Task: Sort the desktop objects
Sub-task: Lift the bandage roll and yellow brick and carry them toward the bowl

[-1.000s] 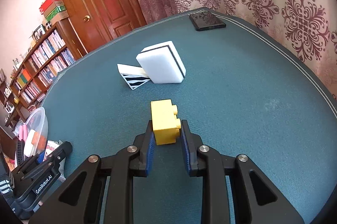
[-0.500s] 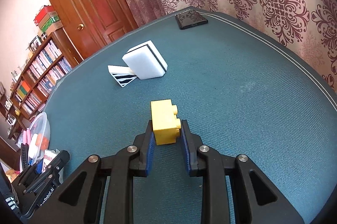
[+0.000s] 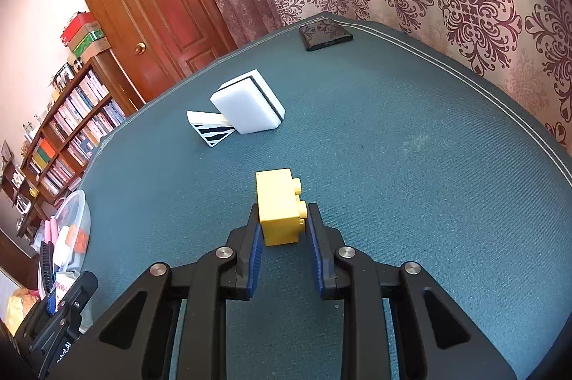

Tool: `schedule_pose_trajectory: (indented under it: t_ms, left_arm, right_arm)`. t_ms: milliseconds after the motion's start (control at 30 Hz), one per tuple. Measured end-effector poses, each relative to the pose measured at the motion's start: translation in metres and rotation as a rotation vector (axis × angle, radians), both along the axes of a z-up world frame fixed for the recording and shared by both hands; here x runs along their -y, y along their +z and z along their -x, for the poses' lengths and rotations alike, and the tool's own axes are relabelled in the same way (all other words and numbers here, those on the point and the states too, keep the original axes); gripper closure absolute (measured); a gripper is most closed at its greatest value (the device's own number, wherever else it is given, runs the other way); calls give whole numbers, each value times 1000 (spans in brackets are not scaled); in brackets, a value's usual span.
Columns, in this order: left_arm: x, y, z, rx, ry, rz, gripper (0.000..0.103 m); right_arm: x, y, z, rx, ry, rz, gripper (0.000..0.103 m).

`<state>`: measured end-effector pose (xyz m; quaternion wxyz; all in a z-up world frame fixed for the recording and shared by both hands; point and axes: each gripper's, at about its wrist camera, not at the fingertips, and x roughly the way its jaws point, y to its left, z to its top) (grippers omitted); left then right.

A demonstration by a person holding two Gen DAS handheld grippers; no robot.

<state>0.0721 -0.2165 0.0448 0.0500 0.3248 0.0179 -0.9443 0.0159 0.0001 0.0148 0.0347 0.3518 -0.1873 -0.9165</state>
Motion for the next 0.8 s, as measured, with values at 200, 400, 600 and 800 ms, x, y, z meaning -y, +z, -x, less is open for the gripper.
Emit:
schedule_pose_trajectory:
  t_ms: [200,400,600,800]
  left_arm:
    - [20,5,-23,-28,25,-61,64]
    - [49,7,-40,-40,59,-106,64]
    - [69,9,-55,-53,67,-127,64]
    - [90,18,-71,-90,92,-139,64]
  right_arm:
    - [-3,0,-4,-4,8,25,78]
    - [-7,0,-13,-14,18,46,78]
    - [-10,1,-17,-19,12,60,78]
    - [-7,1,-18,-15,10,34,78]
